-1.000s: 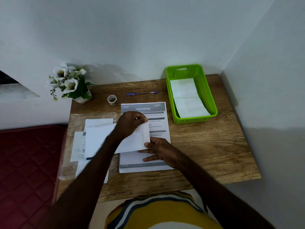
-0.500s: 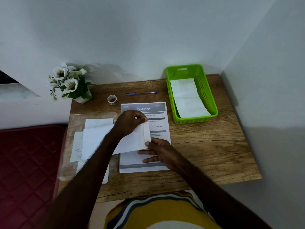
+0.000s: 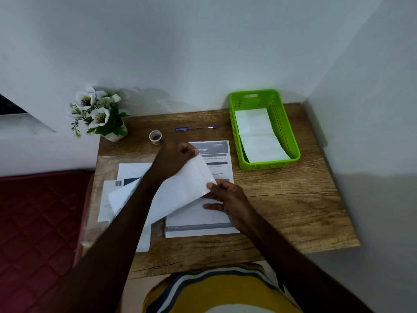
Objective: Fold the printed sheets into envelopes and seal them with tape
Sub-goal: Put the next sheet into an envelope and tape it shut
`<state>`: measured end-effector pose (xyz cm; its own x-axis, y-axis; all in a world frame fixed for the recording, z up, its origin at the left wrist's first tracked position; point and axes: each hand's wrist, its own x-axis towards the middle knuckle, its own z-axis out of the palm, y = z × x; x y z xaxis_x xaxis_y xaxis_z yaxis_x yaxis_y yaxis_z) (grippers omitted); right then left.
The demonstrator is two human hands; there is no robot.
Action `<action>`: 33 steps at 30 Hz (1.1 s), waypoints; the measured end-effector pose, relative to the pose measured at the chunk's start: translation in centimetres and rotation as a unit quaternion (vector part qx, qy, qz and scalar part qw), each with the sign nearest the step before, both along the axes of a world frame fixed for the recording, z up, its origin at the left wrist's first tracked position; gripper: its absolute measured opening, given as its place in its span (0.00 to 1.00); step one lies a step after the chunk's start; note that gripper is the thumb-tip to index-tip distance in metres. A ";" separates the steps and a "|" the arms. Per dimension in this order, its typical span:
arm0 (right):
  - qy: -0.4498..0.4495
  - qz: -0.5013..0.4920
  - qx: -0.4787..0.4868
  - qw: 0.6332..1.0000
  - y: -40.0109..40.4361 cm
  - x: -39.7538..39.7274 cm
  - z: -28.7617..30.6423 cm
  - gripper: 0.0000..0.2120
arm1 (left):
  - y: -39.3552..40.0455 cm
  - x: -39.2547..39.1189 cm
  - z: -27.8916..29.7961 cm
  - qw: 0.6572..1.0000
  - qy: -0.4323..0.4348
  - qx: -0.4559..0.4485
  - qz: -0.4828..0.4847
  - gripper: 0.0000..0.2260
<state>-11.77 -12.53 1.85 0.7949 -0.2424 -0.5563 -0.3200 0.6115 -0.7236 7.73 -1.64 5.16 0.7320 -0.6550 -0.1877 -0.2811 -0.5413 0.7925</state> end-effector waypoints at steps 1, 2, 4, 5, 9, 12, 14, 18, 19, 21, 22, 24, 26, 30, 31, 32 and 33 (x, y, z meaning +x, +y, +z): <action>-0.001 -0.030 0.004 1.000 -0.2 0.4 0.4 0.08 | 0.0 0.4 0.5 0.999 0.014 -0.003 0.028 0.04; -0.002 -0.058 0.011 0.998 -0.5 0.9 0.8 0.06 | 0.1 0.8 0.9 0.998 0.036 -0.013 0.059 0.04; -0.002 -0.102 0.020 0.995 -1.2 2.4 1.8 0.06 | 0.2 1.7 1.5 0.987 0.099 -0.055 0.118 0.06; 0.004 -0.118 0.018 0.993 -1.5 3.3 2.3 0.06 | 0.2 2.0 1.7 0.977 0.135 -0.076 0.146 0.07; 0.060 -0.163 -0.049 0.984 -2.3 7.1 3.4 0.05 | 0.2 1.5 0.4 0.909 0.262 -0.143 0.290 0.11; 0.097 -0.157 -0.236 0.954 -2.5 9.6 2.7 0.09 | 0.2 -0.2 -2.5 0.911 0.166 -0.131 0.355 0.12; 0.102 -0.120 -0.404 0.901 -2.5 10.6 1.8 0.10 | 0.2 -1.5 -3.9 0.919 0.076 -0.077 0.380 0.11; 0.127 -0.045 -0.591 0.795 -2.3 11.0 -0.1 0.11 | 0.2 -2.8 -5.2 0.921 -0.018 -0.044 0.387 0.10; 0.132 -0.032 -0.617 0.775 -2.3 10.9 -0.5 0.12 | 0.3 -2.9 -5.4 0.925 -0.043 -0.034 0.376 0.10; 0.134 0.006 -0.665 0.735 -2.3 10.8 -1.3 0.14 | 0.5 -3.0 -5.9 0.931 -0.093 0.009 0.353 0.12; 0.138 0.035 -0.690 0.709 -2.4 10.6 -1.6 0.15 | 0.6 -3.0 -6.1 0.931 -0.108 0.028 0.348 0.13; 0.136 0.092 -0.748 0.643 -2.4 10.1 -2.0 0.17 | 0.6 -3.0 -6.3 0.931 -0.114 0.049 0.344 0.15; 0.069 0.092 -0.789 0.604 -2.0 9.5 -2.2 0.18 | 0.7 -3.1 -6.7 0.935 -0.122 0.054 0.328 0.15; -0.068 0.149 -0.802 0.575 -0.4 9.0 -3.8 0.17 | 1.1 -3.1 -7.2 0.941 -0.159 0.038 0.296 0.13; -0.055 0.181 -0.794 0.577 0.0 8.9 -4.1 0.19 | 1.1 -3.1 -7.2 0.941 -0.168 0.029 0.293 0.13; -0.038 0.209 -0.786 0.580 0.2 8.7 -4.4 0.21 | 1.1 -3.1 -7.2 0.941 -0.173 0.024 0.290 0.14; -0.023 0.232 -0.780 0.580 0.4 8.7 -4.7 0.23 | 1.1 -3.0 -7.1 0.942 -0.175 0.021 0.285 0.14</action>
